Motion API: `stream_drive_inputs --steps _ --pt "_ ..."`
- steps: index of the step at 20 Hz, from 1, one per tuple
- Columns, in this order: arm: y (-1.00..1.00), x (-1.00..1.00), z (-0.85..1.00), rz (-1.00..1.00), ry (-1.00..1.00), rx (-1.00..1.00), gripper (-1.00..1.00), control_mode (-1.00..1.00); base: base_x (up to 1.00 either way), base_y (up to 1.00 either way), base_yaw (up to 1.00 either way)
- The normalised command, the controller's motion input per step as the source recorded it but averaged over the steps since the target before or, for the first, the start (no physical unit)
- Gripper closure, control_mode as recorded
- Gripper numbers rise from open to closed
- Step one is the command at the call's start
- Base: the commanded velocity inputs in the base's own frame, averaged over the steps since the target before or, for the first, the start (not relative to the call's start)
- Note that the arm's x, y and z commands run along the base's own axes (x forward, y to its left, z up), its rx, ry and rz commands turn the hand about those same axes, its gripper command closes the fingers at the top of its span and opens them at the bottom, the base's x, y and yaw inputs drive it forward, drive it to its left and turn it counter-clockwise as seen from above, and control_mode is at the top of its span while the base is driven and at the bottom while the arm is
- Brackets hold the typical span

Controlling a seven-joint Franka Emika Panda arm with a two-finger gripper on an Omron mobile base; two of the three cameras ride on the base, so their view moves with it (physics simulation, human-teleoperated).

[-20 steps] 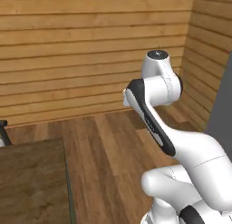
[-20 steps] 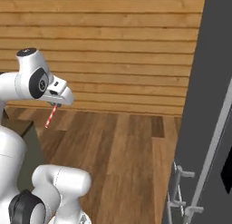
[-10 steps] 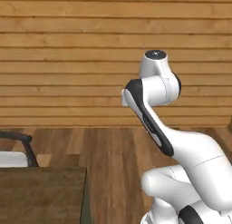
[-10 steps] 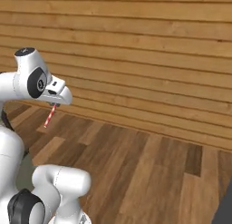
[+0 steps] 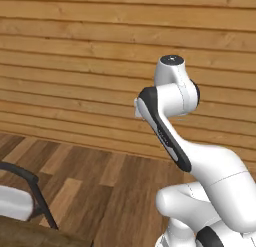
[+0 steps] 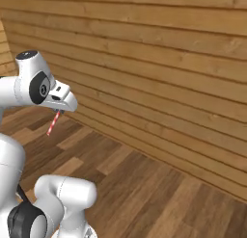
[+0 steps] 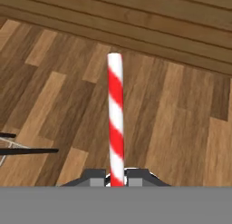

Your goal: Take a straw from the drawer in front and place it inside the glass cup on the dining counter.

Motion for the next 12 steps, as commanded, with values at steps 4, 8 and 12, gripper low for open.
stream_drive_inputs --steps 4,8,12 --pt "0.0 0.0 0.0 0.0 0.0 0.0 1.0 1.0 1.0 -0.22 0.5" --pt "0.0 0.0 0.0 0.0 0.0 0.0 1.0 1.0 1.0 -0.16 0.56" --pt "0.0 0.0 0.0 0.0 0.0 0.0 1.0 1.0 1.0 -0.07 0.65"
